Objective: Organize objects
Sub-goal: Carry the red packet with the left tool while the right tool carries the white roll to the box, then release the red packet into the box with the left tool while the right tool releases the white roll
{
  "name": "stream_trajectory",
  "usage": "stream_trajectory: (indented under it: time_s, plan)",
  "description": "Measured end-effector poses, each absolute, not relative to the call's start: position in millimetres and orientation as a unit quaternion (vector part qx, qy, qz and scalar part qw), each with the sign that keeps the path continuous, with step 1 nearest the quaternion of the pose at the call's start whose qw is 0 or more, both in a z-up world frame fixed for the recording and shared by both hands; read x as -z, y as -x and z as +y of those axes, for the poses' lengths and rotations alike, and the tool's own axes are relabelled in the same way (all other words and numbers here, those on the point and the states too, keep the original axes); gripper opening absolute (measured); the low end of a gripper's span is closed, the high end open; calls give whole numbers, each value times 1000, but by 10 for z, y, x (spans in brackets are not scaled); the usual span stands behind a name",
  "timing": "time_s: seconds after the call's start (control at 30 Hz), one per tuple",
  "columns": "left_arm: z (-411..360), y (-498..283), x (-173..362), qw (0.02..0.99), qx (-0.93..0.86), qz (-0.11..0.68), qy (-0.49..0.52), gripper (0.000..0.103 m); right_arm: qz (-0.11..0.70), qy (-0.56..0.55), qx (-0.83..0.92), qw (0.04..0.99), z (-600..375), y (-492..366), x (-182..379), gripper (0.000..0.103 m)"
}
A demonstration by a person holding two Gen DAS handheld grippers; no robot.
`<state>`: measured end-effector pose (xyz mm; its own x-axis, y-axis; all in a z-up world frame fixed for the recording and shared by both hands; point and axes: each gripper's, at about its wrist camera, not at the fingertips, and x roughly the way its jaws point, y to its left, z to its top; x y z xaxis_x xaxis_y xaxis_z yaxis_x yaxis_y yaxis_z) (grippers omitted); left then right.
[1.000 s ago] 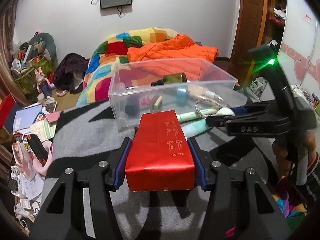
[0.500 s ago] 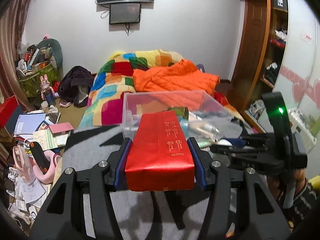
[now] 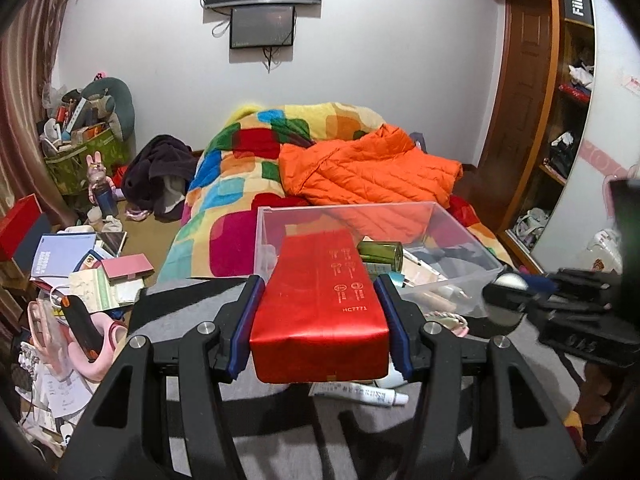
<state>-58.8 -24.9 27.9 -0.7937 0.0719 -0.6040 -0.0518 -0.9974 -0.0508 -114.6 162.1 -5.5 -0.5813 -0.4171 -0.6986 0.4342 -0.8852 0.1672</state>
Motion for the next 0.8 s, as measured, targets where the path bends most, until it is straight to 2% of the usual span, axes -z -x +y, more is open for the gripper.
stream_trajectory:
  time_s: [0.27,0.8]
  plan:
    - [-174,914,-148,37,-936,-8,349,56,0,-383,899,213,1584,1471,-33,26]
    - [-103,1217,27,51,-921,-18,386,56,19,-434,876,208,1432,1874,298,23]
